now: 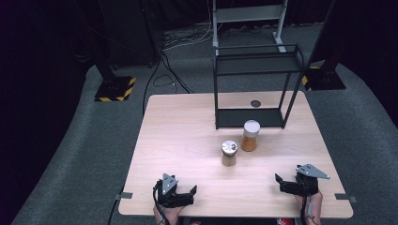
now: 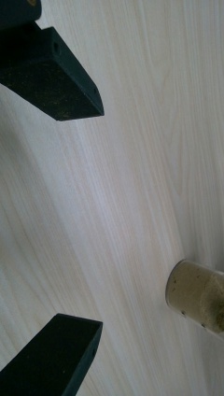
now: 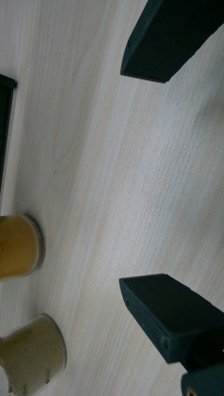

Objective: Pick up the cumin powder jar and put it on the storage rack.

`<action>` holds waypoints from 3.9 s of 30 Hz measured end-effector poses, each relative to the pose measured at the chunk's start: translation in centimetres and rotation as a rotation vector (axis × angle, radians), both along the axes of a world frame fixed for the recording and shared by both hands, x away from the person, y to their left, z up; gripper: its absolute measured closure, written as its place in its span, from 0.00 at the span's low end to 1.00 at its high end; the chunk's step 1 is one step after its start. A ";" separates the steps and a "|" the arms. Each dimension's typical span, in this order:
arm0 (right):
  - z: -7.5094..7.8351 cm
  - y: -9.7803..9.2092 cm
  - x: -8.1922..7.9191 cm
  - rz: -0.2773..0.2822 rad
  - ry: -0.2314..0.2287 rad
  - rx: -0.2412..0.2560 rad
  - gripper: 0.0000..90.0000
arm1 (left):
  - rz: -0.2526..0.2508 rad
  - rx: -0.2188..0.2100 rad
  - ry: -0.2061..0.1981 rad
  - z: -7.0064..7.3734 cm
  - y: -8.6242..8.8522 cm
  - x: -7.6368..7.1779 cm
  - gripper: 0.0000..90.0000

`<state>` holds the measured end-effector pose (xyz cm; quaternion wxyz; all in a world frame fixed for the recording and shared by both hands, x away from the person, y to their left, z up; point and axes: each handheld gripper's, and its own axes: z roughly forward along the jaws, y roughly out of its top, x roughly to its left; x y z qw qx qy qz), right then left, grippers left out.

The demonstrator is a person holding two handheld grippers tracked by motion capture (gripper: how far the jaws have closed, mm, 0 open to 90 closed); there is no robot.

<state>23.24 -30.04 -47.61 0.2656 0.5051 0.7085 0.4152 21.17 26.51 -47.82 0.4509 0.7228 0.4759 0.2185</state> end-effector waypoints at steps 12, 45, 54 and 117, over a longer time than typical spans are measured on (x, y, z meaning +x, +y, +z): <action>-0.1 -0.1 -0.2 -0.002 -0.012 0.006 0.00 | -0.081 0.055 -0.014 0.9 -4.3 2.2 0.00; -0.4 -1.0 -0.1 0.023 -0.015 0.044 0.00 | -0.241 0.086 -0.037 1.5 -11.7 10.9 0.00; -0.4 -1.1 0.0 0.030 -0.014 0.046 0.00 | -0.234 0.108 -0.043 1.2 -12.8 12.4 0.00; -0.8 -1.5 -0.4 0.019 -0.039 0.080 0.00 | -0.166 0.146 -0.072 3.4 -9.3 9.6 0.33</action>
